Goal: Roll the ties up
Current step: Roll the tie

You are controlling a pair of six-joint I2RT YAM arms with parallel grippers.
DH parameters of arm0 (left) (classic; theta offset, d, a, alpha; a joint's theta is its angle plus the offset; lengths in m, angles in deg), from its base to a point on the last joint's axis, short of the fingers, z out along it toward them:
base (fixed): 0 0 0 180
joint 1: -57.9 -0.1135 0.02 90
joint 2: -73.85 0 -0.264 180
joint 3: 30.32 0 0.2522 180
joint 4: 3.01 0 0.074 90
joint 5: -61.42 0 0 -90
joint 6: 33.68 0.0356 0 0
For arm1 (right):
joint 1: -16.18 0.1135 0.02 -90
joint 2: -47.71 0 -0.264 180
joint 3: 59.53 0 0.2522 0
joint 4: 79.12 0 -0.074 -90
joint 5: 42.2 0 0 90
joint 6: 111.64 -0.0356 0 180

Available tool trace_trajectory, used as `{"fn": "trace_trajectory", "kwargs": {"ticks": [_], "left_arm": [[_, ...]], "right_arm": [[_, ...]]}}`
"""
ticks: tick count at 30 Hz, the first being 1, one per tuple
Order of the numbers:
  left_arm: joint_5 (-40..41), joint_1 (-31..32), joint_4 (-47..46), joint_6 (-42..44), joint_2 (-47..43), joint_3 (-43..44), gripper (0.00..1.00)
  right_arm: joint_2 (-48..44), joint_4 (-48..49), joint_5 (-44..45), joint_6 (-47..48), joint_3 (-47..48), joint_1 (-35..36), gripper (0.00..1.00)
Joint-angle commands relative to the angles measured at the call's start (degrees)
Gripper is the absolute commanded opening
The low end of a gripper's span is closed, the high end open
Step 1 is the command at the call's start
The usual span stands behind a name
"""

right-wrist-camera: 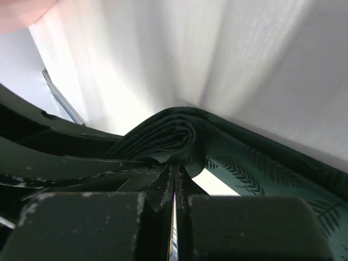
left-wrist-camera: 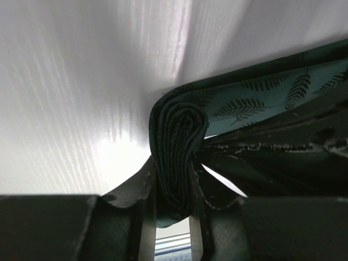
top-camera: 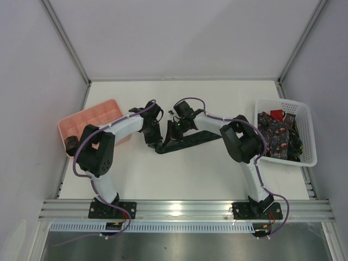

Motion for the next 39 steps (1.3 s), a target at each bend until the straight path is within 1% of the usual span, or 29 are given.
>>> {"fn": "trace_trajectory", "kwargs": {"ticks": [1, 3, 4, 5, 6, 7, 10, 11, 13, 22, 28, 33, 39], "left_arm": [[0.89, -0.49, 0.33, 1.31, -1.75, 1.04, 0.06], [0.02, -0.49, 0.07, 1.31, -1.57, 1.65, 0.11], [-0.33, -0.49, -0.11, 1.31, -1.57, 1.92, 0.16], [-1.21, -0.49, -0.28, 1.31, -1.57, 2.01, 0.23], [-1.56, -0.49, -0.37, 1.31, -1.75, 2.27, 0.27], [-2.26, -0.49, -1.07, 1.48, -2.27, 2.36, 0.34], [-4.2, -0.49, -1.95, 1.49, -2.89, 2.1, 0.43], [-4.9, -0.49, -2.74, 1.49, -2.98, 1.75, 0.48], [-6.4, -0.49, -3.44, 1.14, -3.07, 1.57, 0.52], [-8.95, -0.49, -5.47, -0.01, -2.89, 1.74, 0.53], [-9.74, -0.49, -4.94, 0.34, 0.44, 4.82, 0.52], [-9.39, -0.49, -3.54, 0.96, 1.33, 6.93, 0.53], [-11.85, -0.23, -3.45, 1.57, 3.43, 7.28, 0.53]], "right_arm": [[0.44, 3.55, -2.21, -2.13, 2.25, 0.52, 0.01], [1.49, 4.08, -2.56, -3.01, 2.77, 0.52, 0.0], [1.93, 4.0, -2.65, -3.19, 2.86, 0.52, 0.0], [2.19, 4.08, -2.65, -3.19, 3.04, 0.52, 0.0], [2.55, 4.0, -2.48, -3.28, 3.22, 0.52, 0.0], [2.72, 3.91, -2.3, -3.28, 3.13, 0.52, 0.0], [3.16, 4.61, -2.83, -3.63, 2.69, 0.17, 0.0], [3.08, 4.78, -2.92, -3.63, 2.6, 0.08, 0.0], [3.16, 5.31, -3.35, -3.98, 2.43, -0.18, 0.0], [3.08, 6.54, -4.06, -4.42, 1.11, -2.11, 0.0], [2.64, 6.28, -4.06, -4.6, -0.21, -3.17, 0.0], [1.23, 5.4, -2.65, -3.81, -1.7, -4.05, 0.0], [0.18, 4.08, -0.9, -2.84, -2.41, -4.92, 0.0]]}}
